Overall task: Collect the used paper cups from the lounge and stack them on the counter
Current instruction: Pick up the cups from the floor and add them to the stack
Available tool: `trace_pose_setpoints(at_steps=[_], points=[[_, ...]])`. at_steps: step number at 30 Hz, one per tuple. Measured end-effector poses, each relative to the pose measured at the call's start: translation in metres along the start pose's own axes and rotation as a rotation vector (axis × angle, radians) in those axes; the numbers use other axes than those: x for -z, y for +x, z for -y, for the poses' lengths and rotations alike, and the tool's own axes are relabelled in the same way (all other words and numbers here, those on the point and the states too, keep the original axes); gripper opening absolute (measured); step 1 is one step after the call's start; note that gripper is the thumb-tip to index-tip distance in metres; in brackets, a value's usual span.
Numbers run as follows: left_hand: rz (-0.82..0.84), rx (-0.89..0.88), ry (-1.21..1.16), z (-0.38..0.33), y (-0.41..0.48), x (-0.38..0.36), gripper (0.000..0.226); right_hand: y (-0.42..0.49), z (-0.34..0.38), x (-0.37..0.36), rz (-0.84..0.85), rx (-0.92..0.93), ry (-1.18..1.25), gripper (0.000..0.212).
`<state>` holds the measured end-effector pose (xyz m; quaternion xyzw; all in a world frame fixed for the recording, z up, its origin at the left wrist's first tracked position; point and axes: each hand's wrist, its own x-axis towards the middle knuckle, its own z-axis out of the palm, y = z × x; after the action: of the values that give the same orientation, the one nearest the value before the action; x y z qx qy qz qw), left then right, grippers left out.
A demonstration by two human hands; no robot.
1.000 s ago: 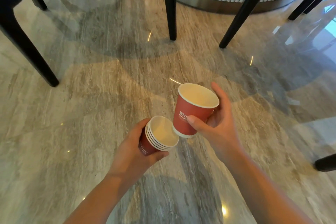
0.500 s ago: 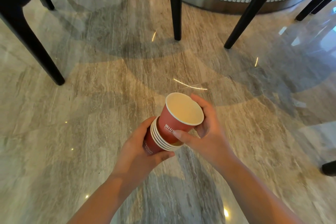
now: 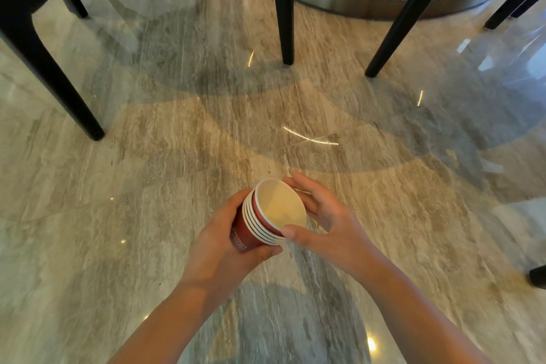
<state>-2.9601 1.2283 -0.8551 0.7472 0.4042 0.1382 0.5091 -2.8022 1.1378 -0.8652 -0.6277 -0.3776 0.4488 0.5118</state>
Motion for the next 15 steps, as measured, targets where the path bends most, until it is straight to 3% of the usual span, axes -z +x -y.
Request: trace_pose_setpoints(at_steps=[5, 15], points=[[-0.007, -0.017, 0.009, -0.001, 0.0, 0.0, 0.076, 0.0, -0.002, 0.0, 0.048, -0.004, -0.023, 0.063], [-0.019, -0.051, -0.031, -0.022, 0.005, 0.008, 0.072, 0.006, 0.022, 0.007, 0.051, -0.024, -0.016, 0.072]])
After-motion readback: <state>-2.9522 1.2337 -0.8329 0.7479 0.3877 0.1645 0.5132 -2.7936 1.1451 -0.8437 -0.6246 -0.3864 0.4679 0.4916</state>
